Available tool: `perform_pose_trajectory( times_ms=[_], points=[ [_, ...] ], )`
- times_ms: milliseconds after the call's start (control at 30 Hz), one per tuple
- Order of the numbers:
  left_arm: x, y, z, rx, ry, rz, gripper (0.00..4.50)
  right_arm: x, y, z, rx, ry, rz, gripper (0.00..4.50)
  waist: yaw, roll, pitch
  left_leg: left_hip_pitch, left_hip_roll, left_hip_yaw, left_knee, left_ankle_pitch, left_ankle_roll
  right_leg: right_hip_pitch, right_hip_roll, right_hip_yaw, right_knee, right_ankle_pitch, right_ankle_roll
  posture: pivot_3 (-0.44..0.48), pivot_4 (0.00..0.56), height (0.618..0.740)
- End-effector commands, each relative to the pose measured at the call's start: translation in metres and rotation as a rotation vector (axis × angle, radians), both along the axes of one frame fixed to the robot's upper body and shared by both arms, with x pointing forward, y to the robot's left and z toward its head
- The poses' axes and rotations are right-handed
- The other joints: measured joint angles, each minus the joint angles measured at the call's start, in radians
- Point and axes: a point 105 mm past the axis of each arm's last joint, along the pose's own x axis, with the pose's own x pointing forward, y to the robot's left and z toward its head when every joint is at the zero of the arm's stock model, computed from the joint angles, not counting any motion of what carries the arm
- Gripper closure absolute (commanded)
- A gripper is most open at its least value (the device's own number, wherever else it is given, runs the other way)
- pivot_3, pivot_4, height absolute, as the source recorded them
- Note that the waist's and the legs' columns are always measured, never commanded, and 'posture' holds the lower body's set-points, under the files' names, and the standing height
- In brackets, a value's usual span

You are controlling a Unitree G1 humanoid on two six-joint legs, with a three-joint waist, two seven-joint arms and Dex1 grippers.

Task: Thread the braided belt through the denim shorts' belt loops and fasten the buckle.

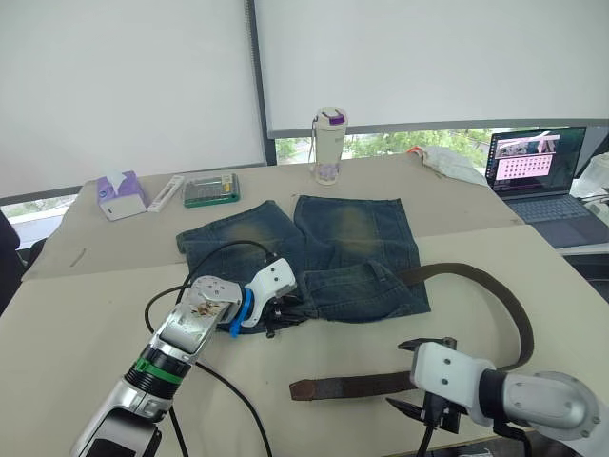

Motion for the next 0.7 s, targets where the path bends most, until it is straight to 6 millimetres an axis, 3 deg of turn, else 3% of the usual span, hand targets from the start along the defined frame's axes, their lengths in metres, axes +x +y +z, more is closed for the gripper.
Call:
perform_pose_trajectory(
  times_ms=[33, 67, 133, 333, 433, 533, 700],
  points=[
    [-0.021, 0.012, 0.023, -0.090, 0.022, -0.039, 0.90, 0.009, -0.002, -0.012, -0.052, 0.001, 0.026, 0.00, -0.008, 0.000, 0.000, -0.002, 0.001, 0.000, -0.001, 0.001, -0.002, 0.000, 0.001, 0.000, 0.000, 0.000, 0.000, 0.000, 0.150, 0.740],
    [-0.025, 0.015, 0.025, -0.096, 0.017, -0.034, 0.90, 0.009, -0.001, -0.015, -0.058, 0.013, 0.037, 0.00, -0.011, 0.001, 0.001, -0.002, 0.001, 0.000, -0.001, 0.001, -0.002, 0.000, 0.001, 0.000, 0.000, 0.000, 0.000, 0.000, 0.150, 0.740],
    [-0.033, 0.018, 0.031, -0.151, -0.008, -0.051, 0.85, 0.012, 0.000, -0.018, -0.055, 0.034, 0.038, 0.51, -0.012, 0.002, 0.001, -0.002, 0.001, 0.000, -0.001, 0.001, -0.002, -0.001, 0.000, 0.000, 0.000, 0.000, 0.000, 0.000, 0.150, 0.740],
    [-0.055, 0.030, 0.032, -0.151, -0.002, -0.103, 0.85, 0.017, 0.005, -0.020, -0.030, 0.038, 0.045, 2.50, -0.008, 0.002, 0.000, -0.001, 0.001, -0.001, -0.001, 0.000, -0.001, -0.001, 0.001, -0.001, 0.000, 0.004, -0.008, 0.000, 0.150, 0.740],
    [-0.058, 0.031, 0.034, -0.175, 0.019, -0.095, 0.85, 0.020, 0.005, -0.008, 0.033, 0.028, 0.012, 3.63, -0.005, 0.002, 0.000, -0.001, 0.001, -0.001, -0.001, 0.000, -0.001, -0.001, 0.000, -0.002, 0.000, 0.004, -0.008, 0.000, 0.150, 0.740],
    [-0.065, 0.027, 0.033, -0.179, 0.035, -0.123, 0.85, 0.015, 0.002, 0.000, 0.079, 0.047, -0.008, 4.46, -0.001, 0.003, -0.001, -0.001, 0.001, -0.002, -0.001, 0.000, -0.001, -0.001, 0.000, -0.002, 0.000, 0.005, -0.008, 0.000, 0.150, 0.740],
    [-0.078, 0.018, 0.032, -0.196, 0.090, -0.191, 0.85, 0.001, 0.002, 0.019, 0.216, 0.116, -0.012, 4.46, 0.001, 0.003, -0.001, -0.002, 0.001, -0.002, -0.001, -0.002, 0.003, -0.001, 0.000, -0.002, 0.000, 0.005, -0.009, 0.000, 0.150, 0.740]
  ],
)
